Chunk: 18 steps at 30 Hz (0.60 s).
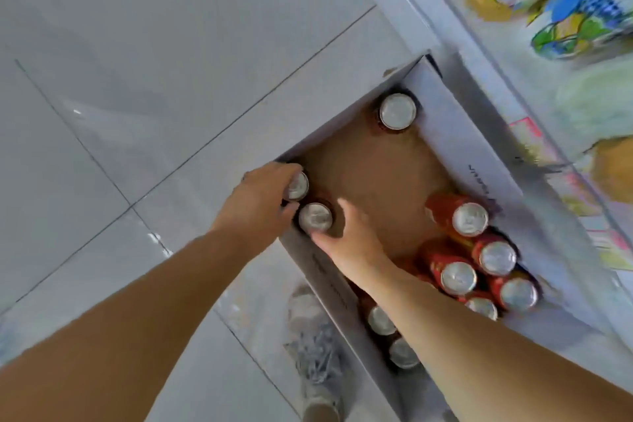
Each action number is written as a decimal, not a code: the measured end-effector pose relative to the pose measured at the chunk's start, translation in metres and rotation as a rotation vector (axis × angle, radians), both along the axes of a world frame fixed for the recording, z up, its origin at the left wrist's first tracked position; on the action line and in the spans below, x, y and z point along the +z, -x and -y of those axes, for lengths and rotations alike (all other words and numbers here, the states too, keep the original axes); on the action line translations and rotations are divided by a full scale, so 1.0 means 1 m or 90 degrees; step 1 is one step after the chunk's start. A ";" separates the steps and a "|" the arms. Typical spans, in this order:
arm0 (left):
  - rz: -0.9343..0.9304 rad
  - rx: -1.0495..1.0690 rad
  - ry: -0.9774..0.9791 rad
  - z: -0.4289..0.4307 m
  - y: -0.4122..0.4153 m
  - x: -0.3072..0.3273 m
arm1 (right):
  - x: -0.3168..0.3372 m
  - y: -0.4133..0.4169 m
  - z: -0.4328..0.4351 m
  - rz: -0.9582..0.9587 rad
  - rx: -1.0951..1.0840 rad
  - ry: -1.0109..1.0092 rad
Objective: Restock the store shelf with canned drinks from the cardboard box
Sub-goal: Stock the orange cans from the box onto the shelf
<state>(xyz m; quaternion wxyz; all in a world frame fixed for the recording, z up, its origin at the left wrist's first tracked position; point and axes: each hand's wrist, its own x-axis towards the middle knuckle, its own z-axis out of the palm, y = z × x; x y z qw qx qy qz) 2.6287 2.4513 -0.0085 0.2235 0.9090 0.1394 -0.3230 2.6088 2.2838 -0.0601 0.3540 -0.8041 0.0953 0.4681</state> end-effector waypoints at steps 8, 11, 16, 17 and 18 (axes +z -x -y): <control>0.014 -0.038 -0.006 -0.005 0.001 -0.006 | -0.019 0.007 -0.017 0.041 -0.117 -0.004; -0.021 -0.045 -0.029 0.004 -0.005 -0.006 | -0.011 0.001 0.007 0.068 -0.104 0.063; -0.093 -0.070 -0.070 0.033 -0.012 -0.021 | -0.009 -0.030 0.057 0.098 -0.062 0.157; -0.106 -0.069 -0.095 0.039 -0.012 -0.025 | -0.010 -0.036 0.064 0.105 -0.044 0.161; -0.115 -0.071 -0.123 0.043 -0.011 -0.029 | -0.010 -0.040 0.071 0.113 -0.022 0.159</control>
